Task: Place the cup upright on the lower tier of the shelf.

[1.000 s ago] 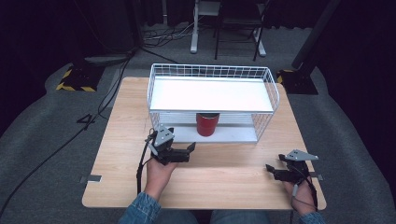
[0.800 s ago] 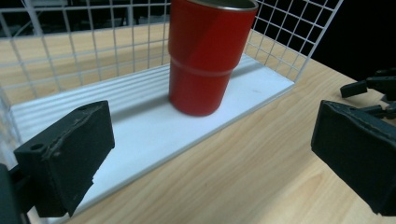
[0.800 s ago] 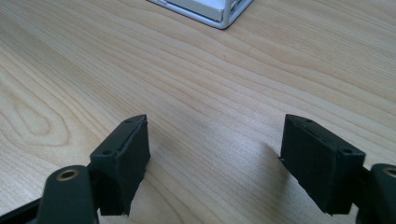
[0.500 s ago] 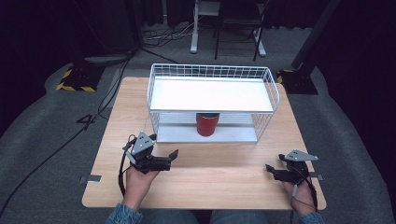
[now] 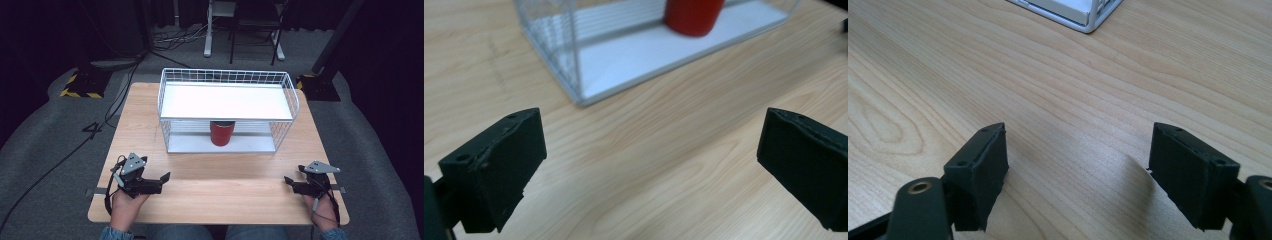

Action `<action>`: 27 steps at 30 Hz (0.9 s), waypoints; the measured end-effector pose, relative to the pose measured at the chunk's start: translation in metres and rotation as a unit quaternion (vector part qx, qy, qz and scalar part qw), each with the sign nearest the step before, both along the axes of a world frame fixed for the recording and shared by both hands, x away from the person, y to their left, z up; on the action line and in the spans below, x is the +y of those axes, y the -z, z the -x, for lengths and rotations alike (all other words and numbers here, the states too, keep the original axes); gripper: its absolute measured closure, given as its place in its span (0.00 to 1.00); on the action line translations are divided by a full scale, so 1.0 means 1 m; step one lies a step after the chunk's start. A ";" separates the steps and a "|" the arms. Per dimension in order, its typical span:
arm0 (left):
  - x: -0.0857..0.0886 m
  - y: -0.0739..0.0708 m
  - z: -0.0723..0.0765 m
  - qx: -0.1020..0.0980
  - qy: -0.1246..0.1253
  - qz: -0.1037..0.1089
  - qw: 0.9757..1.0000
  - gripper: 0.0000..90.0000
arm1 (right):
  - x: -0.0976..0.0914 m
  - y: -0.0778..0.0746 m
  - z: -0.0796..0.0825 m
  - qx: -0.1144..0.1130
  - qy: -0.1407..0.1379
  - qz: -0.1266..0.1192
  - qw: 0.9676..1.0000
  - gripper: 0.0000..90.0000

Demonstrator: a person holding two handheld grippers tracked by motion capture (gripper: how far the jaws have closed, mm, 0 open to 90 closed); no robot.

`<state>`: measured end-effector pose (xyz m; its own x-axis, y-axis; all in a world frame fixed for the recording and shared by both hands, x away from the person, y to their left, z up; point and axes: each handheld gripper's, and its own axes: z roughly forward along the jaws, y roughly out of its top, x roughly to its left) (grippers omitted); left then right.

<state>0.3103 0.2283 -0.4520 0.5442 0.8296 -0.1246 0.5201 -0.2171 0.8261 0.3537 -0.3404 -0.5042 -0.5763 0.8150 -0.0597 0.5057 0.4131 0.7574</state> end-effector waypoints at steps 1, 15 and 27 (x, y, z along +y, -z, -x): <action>0.009 0.005 0.001 0.009 -0.007 0.000 1.000 0.00 | 0.000 0.000 0.000 0.000 -0.001 0.000 1.000 0.27; 0.030 0.032 -0.001 0.070 -0.018 -0.029 0.997 0.00 | 0.000 0.000 0.000 0.002 0.001 -0.001 1.000 0.27; 0.026 0.046 -0.007 0.125 -0.022 -0.055 0.990 0.00 | 0.000 0.000 0.000 0.001 0.000 0.000 1.000 0.27</action>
